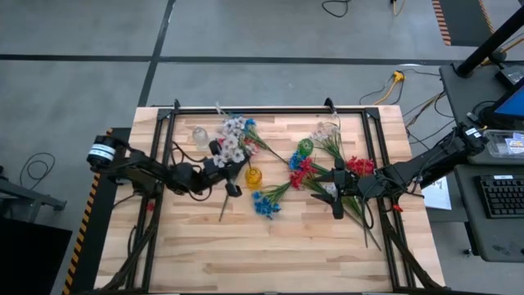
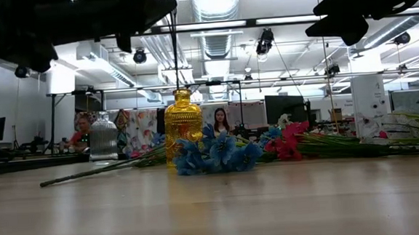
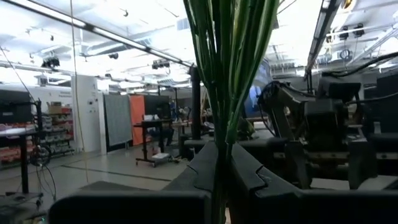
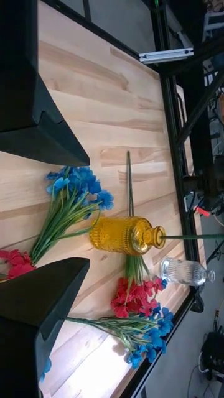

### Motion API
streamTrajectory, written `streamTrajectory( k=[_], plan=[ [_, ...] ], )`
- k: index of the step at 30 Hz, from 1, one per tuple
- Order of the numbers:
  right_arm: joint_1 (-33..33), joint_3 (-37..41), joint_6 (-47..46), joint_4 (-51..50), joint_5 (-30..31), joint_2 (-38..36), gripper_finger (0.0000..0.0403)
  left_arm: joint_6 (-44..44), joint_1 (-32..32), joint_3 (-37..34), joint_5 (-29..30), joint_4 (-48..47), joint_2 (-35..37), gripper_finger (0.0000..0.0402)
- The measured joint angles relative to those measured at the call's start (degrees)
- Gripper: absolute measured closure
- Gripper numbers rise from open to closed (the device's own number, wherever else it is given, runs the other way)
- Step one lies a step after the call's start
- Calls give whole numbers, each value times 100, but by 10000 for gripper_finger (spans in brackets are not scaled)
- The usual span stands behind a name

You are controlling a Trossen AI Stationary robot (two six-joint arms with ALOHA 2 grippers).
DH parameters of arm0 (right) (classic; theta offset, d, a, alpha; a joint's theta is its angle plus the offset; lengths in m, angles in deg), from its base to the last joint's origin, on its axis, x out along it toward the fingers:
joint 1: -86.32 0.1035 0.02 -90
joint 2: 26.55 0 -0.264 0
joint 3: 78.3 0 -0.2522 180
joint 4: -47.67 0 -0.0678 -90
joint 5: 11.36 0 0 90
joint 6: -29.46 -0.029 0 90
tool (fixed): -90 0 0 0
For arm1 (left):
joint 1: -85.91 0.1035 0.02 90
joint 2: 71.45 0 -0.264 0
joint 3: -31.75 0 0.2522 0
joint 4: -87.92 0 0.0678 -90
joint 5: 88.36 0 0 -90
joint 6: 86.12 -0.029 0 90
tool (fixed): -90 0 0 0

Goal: Sort flowers into vase by color
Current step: Put the bottom left white flowers into the yellow vase

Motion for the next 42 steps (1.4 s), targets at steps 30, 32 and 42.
streamTrajectory(
  k=[30,32,42],
  plan=[
    [0,2,-231,3,-24,0,158,1280,-19,127,201,-1539,-192,203],
    [-2,2,-297,3,-98,0,158,1365,-34,127,200,-1769,-169,185],
    [-2,2,-346,1,-103,0,158,1533,-191,127,197,-2571,46,144]
  ],
)
